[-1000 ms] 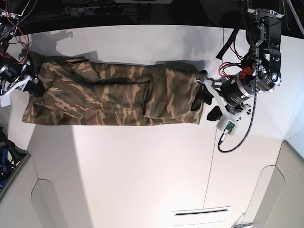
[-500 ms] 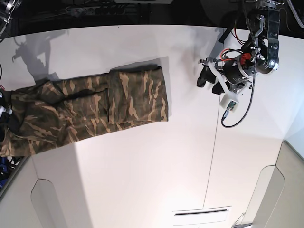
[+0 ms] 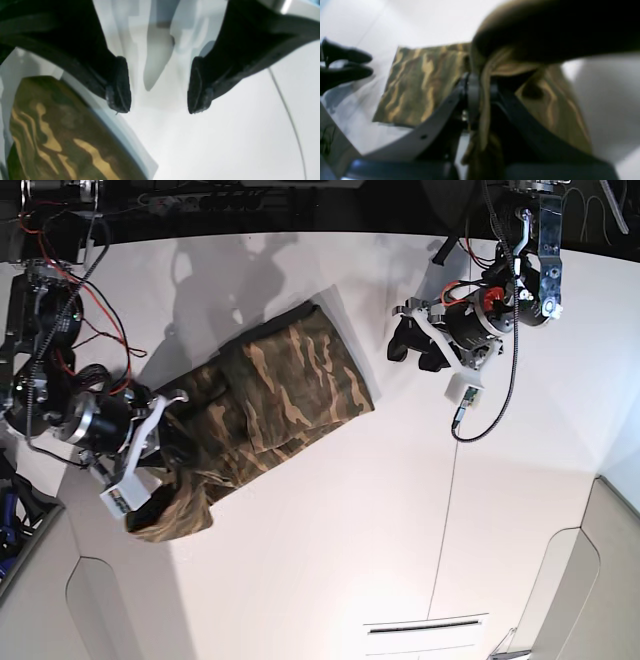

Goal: Fold the T-shirt properly
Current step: 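Grasp the strip's other end with the right gripper and fold it over the stack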

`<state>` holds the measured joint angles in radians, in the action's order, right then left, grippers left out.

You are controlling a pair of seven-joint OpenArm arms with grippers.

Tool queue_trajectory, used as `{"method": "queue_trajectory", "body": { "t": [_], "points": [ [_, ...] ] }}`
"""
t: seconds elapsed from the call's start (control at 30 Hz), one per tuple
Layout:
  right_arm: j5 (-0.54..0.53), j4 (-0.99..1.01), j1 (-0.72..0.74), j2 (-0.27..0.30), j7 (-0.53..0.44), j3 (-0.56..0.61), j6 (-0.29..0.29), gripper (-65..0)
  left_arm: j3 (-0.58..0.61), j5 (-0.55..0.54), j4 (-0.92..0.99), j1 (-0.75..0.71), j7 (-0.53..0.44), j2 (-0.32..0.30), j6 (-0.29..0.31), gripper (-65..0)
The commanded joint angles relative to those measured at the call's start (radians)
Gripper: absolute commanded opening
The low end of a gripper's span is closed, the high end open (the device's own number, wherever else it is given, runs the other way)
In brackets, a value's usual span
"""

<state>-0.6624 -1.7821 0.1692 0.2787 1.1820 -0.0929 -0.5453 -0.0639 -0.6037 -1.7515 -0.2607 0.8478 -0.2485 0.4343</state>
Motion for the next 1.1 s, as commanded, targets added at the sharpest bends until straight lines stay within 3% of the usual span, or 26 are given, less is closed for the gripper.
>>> {"method": "queue_trajectory", "body": {
  "t": [0.0, 0.2, 0.4, 0.53, 0.6, 0.8, 0.97, 1.03, 1.07],
  "points": [
    [-0.008, -0.019, 0.022, -0.017, -0.031, 0.024, -0.001, -65.0, -0.002, -0.009, -0.008, 0.005, -0.006, -0.004, 0.004, -25.7],
    [0.183, -0.017, 0.021, -0.117, -0.050, 0.222, 0.000, -65.0, -0.002, -0.010, -0.003, 0.006, -0.013, -0.003, 0.004, -25.7],
    [0.281, -0.014, 0.021, -0.149, -0.064, 0.412, 0.000, -65.0, -0.002, -0.010, -0.003, 0.006, -0.013, -0.003, 0.004, -25.7],
    [0.342, 0.011, 0.021, -0.149, -0.098, 0.505, 0.000, -29.4, -0.002, -0.010, -0.003, 0.006, -0.014, -0.004, 0.004, -25.7],
    [0.344, 0.024, 0.021, -0.149, -0.137, 0.547, 0.000, -23.0, -0.002, -0.010, -0.003, 0.006, -0.014, -0.005, 0.004, -25.7],
    [0.341, 0.023, 0.022, -0.149, -0.199, 0.659, 0.019, -23.1, -0.035, -0.010, -0.005, 0.006, -0.013, -0.005, 0.004, -25.7],
    [0.341, 0.023, 0.023, -0.149, -0.198, 0.650, 0.019, -23.2, -0.132, -0.010, -0.047, 0.006, 0.019, -0.004, 0.034, -26.6],
    [0.341, 0.022, 0.024, -0.149, -0.198, 0.629, 0.019, -24.5, -0.169, -0.010, -0.088, 0.005, 0.042, -0.007, 0.034, -33.0],
    [0.341, 0.021, 0.026, -0.149, -0.198, 0.613, 0.019, -28.1, -0.181, -0.013, -0.112, 0.003, 0.049, -0.013, 0.034, -38.2]
  ]
}}
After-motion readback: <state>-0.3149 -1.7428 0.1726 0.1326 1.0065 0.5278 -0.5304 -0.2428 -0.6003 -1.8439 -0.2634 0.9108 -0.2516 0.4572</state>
